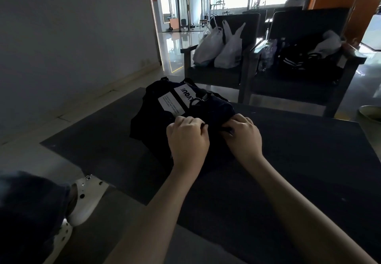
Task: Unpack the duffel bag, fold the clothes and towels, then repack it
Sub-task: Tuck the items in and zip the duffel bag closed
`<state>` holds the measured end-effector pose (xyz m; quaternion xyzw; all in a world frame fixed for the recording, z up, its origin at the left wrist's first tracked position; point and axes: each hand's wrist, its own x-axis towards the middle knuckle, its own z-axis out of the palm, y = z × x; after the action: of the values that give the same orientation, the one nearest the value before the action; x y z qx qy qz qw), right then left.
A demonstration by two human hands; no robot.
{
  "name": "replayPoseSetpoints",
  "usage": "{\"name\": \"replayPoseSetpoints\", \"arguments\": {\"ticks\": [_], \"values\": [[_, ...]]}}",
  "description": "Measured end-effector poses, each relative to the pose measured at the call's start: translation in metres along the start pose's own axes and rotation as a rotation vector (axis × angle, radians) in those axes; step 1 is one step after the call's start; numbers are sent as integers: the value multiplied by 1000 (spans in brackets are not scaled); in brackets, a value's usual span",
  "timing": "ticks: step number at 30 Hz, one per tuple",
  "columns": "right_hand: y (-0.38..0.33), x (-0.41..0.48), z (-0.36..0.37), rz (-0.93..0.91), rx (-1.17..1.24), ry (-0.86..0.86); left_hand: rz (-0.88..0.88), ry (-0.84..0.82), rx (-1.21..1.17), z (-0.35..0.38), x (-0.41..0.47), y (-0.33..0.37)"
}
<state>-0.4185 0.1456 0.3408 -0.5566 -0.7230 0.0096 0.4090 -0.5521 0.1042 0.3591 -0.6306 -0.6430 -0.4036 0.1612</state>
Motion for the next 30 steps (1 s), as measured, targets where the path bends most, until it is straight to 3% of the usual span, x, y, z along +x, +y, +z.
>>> {"name": "replayPoseSetpoints", "arguments": {"ticks": [10,12,14,17,21,25,30], "values": [[5,-7,-3,87,-19,-17,-221,-45,-78,-23,-20,-41],[-5,-13,-4,-17,-63,58,-286,-83,-123,-25,-22,-40],[-20,-20,-2,-249,-118,131,-345,-110,-166,-25,-23,-39],[-41,-20,14,-556,-219,100,-359,-123,-237,-25,-25,-37],[-49,-12,34,-597,-267,96,-385,-141,-340,-29,-28,-38],[-49,-8,35,-602,-304,152,-400,-175,-264,-32,-26,-39],[-44,0,36,-573,-382,159,-607,-185,-233,-28,-35,-58]]}}
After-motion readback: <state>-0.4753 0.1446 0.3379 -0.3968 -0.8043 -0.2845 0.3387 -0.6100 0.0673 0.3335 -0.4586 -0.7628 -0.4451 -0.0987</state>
